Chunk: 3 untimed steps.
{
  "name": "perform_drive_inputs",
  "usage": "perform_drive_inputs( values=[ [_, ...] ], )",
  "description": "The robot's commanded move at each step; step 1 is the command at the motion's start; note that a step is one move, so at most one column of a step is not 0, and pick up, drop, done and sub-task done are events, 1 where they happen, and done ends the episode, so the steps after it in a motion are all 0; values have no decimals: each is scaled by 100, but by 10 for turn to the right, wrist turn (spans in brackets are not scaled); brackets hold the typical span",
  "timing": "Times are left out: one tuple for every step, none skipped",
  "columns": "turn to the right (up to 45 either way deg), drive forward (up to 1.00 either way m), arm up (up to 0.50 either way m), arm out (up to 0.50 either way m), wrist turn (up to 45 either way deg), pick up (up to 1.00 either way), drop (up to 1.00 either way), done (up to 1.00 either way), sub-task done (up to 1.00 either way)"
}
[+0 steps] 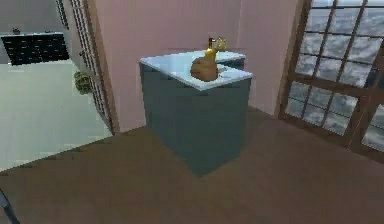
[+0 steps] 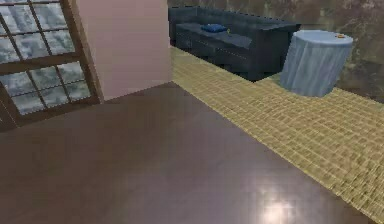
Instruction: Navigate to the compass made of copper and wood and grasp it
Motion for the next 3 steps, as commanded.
perform_drive_inputs(
  values=[
    [0, 75, 0, 0, 0, 0, 0, 0, 0],
    [390, 0, 0, 0, 0, 0, 0, 0, 0],
    [0, 5, 0, 0, 0, 0, 0, 0, 0]
  ],
)
